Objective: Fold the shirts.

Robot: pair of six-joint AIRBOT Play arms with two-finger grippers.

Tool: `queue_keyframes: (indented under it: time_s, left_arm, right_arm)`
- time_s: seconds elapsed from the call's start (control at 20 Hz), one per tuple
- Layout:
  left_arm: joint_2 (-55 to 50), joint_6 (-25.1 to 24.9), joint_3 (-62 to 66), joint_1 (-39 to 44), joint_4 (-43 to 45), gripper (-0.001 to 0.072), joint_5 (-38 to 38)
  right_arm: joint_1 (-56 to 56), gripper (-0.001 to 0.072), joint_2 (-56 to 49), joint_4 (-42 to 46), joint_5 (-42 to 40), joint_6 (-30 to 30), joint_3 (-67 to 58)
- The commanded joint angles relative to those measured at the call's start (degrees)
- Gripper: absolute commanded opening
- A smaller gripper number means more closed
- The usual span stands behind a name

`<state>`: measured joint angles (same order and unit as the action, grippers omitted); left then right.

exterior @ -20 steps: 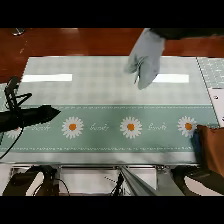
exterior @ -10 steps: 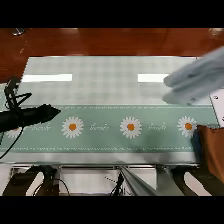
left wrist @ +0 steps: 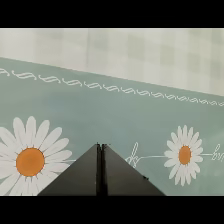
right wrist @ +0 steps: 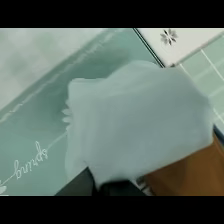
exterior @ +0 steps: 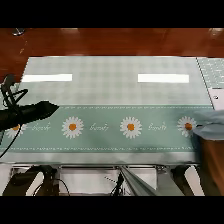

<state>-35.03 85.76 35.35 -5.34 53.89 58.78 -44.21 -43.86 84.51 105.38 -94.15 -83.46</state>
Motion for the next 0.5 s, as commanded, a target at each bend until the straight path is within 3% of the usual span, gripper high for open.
queue_keyframes:
  time_s: [0.0, 0.25, 0.3, 0.35, 0.4, 0.45]
  left_arm:
    - [-0.02, -0.02, 0.02, 0.02, 0.02, 0.0023, -0.92]
    - [-0.04, -0.02, 0.02, 0.02, 0.0, 0.0023, -3.91]
    - [-0.04, -0.02, 0.02, 0.02, -0.13, 0.0023, -4.52]
    - [-0.04, -0.02, 0.02, 0.02, -0.5, 0.0023, -4.9]
    - [-0.07, -0.09, 0.02, 0.02, -0.85, 0.0023, -5.16]
    - [-0.04, -0.28, 0.02, 0.02, -0.9, 0.0023, -4.98]
  right_arm:
    - [-11.98, 0.0027, 8.39, 4.81, 1.07, -1.53, 12.79]
    - [-18.05, 0.003, 18.43, 21.33, 1.01, -7.41, 18.86]
    - [-18.08, 0.0104, 18.73, 22.08, 1.01, -7.69, 19.08]
    - [-18.08, 0.0408, 18.71, 22.14, 1.01, -7.54, 19.08]
    - [-18.08, 0.0641, 18.6, 22.34, 0.96, -7.32, 19.08]
    - [-18.08, 0.0634, 18.32, 22.67, 0.9, -7.23, 19.08]
